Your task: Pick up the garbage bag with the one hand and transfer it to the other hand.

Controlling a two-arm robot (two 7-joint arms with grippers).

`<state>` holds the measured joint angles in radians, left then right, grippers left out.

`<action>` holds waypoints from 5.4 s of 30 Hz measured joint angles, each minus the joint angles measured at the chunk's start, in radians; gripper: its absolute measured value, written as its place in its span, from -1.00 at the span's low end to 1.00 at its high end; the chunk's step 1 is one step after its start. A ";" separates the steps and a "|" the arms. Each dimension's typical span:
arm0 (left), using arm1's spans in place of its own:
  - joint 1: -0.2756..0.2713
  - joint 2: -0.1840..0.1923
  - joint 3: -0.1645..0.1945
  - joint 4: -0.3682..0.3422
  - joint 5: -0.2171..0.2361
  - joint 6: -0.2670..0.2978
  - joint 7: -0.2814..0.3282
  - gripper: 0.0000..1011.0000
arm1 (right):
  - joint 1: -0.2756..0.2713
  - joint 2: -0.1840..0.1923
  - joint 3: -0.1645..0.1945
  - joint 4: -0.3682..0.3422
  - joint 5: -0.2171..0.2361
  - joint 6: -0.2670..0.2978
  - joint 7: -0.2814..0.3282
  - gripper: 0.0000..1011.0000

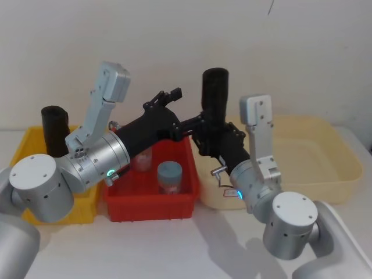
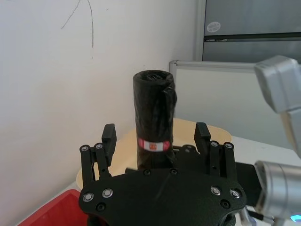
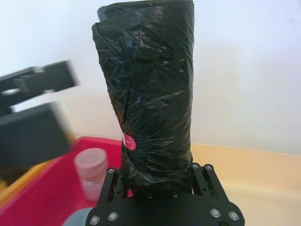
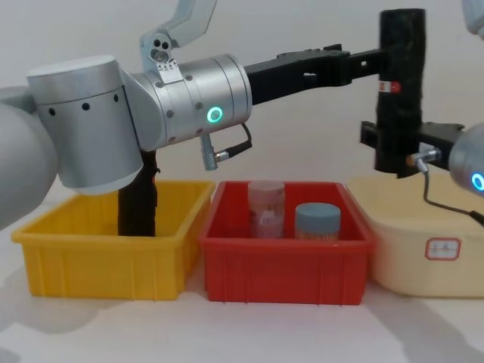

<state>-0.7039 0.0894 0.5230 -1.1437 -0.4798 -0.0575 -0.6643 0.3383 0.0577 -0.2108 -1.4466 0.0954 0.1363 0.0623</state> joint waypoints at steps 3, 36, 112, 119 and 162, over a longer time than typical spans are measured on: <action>0.000 0.000 0.000 0.000 0.000 0.000 0.000 0.98 | 0.013 -0.006 0.018 0.010 0.001 0.020 -0.018 0.10; 0.000 0.000 0.000 0.000 0.000 0.000 0.000 0.98 | 0.136 -0.049 0.246 0.106 -0.036 0.182 -0.316 0.73; 0.515 0.189 -0.202 -0.643 0.320 0.016 0.624 0.98 | -0.098 0.066 -0.095 -0.266 -0.181 0.325 0.045 0.98; 0.553 0.195 -0.221 -0.676 0.330 0.025 0.656 0.98 | -0.109 0.074 -0.116 -0.281 -0.162 0.346 0.107 0.98; 0.597 0.203 -0.244 -0.714 0.342 0.035 0.691 0.98 | -0.008 0.001 -0.138 -0.085 -0.208 0.404 0.135 0.98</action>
<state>-0.1067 0.2921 0.2786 -1.8578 -0.1376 -0.0221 0.0270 0.3305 0.0589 -0.3485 -1.5313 -0.1125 0.5400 0.1977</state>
